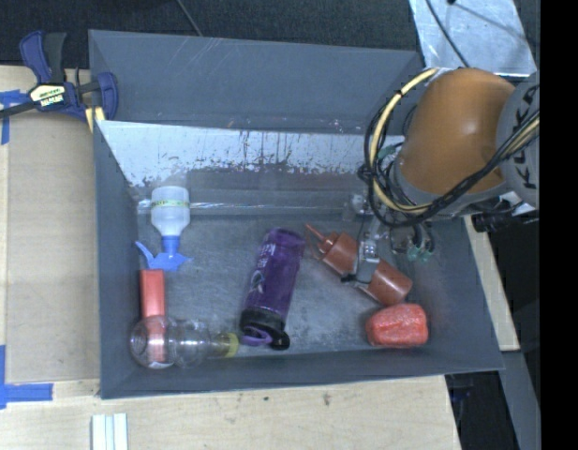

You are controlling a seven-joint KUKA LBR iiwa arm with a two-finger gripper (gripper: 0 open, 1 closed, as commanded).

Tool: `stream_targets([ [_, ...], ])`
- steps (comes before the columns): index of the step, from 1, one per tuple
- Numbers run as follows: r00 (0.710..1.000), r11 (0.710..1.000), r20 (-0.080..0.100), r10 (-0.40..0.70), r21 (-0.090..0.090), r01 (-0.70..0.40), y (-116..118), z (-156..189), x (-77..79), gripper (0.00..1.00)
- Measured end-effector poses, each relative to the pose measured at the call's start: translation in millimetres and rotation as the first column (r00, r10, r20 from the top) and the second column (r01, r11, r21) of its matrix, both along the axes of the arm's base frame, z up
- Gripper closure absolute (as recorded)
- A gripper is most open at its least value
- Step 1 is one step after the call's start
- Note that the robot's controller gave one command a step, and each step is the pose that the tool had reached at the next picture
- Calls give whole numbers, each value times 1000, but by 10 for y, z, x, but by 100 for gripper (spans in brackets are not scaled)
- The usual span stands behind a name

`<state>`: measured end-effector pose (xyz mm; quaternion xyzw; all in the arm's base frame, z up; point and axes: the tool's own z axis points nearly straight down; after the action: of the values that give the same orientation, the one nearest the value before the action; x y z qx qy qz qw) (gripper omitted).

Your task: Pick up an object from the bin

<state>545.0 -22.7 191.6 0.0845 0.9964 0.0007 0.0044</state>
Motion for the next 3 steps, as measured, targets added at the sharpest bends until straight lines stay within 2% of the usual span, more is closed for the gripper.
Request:
stream_targets([
  [1,995,995,-11,101,-1,-101,-18,-6,-144,0],
  [2,953,953,-4,303,-2,-303,26,15,-54,0],
  [3,999,999,-3,48,-1,-48,299,-208,219,0],
])
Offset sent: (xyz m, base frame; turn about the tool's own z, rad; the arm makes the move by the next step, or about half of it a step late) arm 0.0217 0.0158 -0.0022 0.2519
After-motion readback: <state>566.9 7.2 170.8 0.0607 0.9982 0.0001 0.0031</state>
